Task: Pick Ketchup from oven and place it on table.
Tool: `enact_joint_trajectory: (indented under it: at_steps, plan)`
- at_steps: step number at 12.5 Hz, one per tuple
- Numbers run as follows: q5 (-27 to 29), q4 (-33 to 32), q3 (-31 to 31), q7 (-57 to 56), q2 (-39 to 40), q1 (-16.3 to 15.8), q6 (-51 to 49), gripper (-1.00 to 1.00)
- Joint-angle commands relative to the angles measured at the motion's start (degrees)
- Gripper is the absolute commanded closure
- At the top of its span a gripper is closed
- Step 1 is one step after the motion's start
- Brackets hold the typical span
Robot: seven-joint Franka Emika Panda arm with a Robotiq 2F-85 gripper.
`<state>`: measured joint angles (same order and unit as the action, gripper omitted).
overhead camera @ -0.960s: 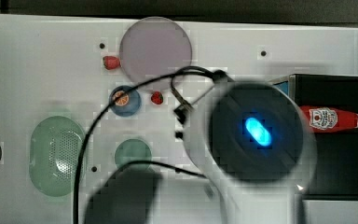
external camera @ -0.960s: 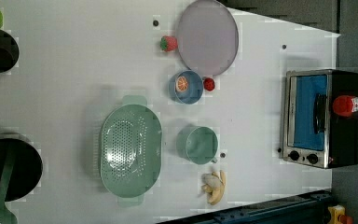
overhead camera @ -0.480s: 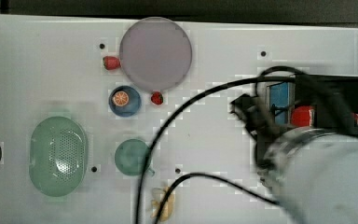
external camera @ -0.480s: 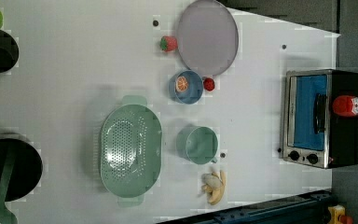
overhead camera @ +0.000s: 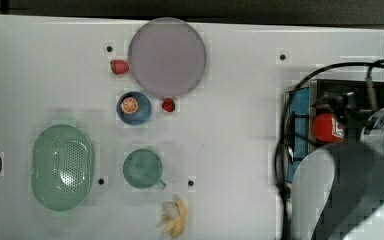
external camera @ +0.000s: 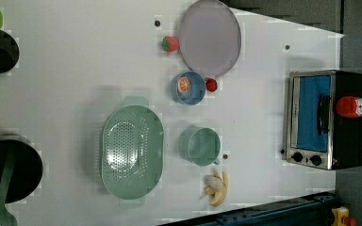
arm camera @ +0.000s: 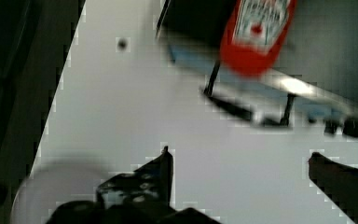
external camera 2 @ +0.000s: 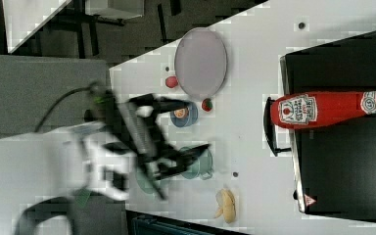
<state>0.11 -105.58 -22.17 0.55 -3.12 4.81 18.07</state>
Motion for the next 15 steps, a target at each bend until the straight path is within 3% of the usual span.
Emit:
enact_joint_trajectory:
  at_steps: [1, 4, 9, 15]
  plan:
    - [-0.54, 0.83, -5.19, 1.5, 1.69, 0.27, 3.48, -1.0]
    - [0.87, 3.79, -8.17, 1.5, 8.93, 0.56, 4.6, -1.0]
    - [10.6, 7.63, -10.08, 1.5, 19.66, 2.57, 5.67, -1.0]
    - [12.39, 7.32, -9.95, 1.5, 25.69, 4.03, 9.38, -1.0]
